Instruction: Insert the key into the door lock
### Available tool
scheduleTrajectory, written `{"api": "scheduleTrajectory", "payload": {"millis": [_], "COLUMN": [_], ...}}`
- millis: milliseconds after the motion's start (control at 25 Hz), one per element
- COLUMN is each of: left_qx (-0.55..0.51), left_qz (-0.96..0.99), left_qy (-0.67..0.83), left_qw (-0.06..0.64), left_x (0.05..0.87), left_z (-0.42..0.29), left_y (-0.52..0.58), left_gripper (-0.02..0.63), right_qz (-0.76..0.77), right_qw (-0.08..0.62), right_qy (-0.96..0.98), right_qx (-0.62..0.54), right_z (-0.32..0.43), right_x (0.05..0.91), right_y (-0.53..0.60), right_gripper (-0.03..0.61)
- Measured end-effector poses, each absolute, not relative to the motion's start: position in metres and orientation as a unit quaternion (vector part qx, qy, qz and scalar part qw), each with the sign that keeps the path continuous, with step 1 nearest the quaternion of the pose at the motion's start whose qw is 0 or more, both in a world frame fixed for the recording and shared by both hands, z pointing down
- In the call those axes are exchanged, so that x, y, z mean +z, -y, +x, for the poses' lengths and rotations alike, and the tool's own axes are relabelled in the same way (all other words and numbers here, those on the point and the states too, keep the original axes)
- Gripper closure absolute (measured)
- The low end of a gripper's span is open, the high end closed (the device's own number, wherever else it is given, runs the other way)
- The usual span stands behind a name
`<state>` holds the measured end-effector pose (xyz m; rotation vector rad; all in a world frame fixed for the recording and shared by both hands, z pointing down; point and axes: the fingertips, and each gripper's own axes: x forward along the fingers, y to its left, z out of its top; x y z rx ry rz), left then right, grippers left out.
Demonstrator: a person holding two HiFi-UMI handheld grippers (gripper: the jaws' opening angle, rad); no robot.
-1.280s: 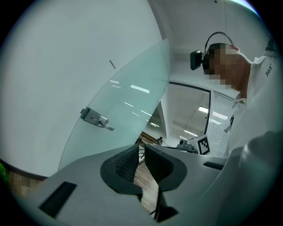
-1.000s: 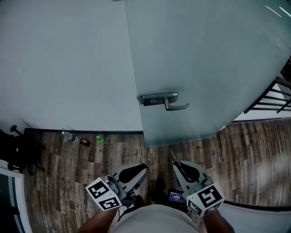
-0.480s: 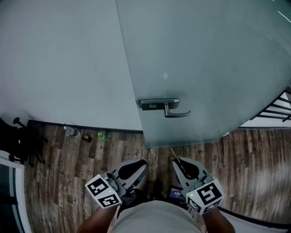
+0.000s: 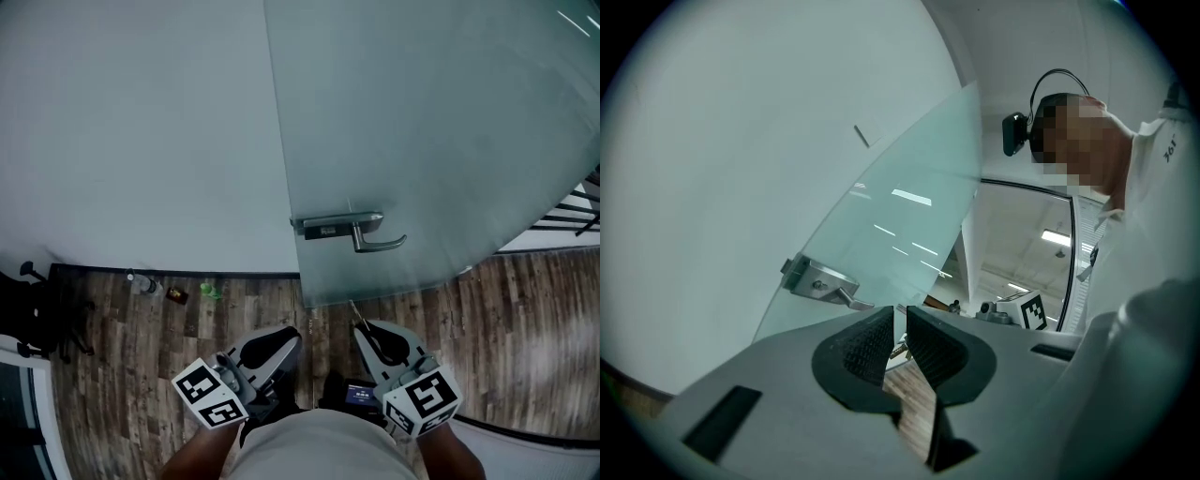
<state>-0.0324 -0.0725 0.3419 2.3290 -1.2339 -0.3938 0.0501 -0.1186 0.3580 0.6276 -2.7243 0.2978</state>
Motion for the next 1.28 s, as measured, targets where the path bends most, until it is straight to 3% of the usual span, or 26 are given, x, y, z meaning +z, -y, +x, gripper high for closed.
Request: {"api": "scheduleTrajectory", "payload": {"millis": [520, 1280], "left_qx": [-0.117, -0.111], "left_qz": [0.889, 0.892], "left_qy": [0.369, 0.365], "left_qw": [0.244, 0.243], "left_x": [0.342, 0.34], "left_z": [-0.101, -0.095], "left_y": [0.082, 0.117], "left_gripper": [0.572, 0.572], "right_qz": [0.331, 0.329], "right_qw": [0.151, 0.16], "right_qy": [0.924, 0.925], "right_qx": [0.116, 0.104], "right_z": [0.006, 0.008], "right_x": [0.358, 0.346], "right_y": [0.121, 0.148], "right_gripper": [0.552, 0.552]}}
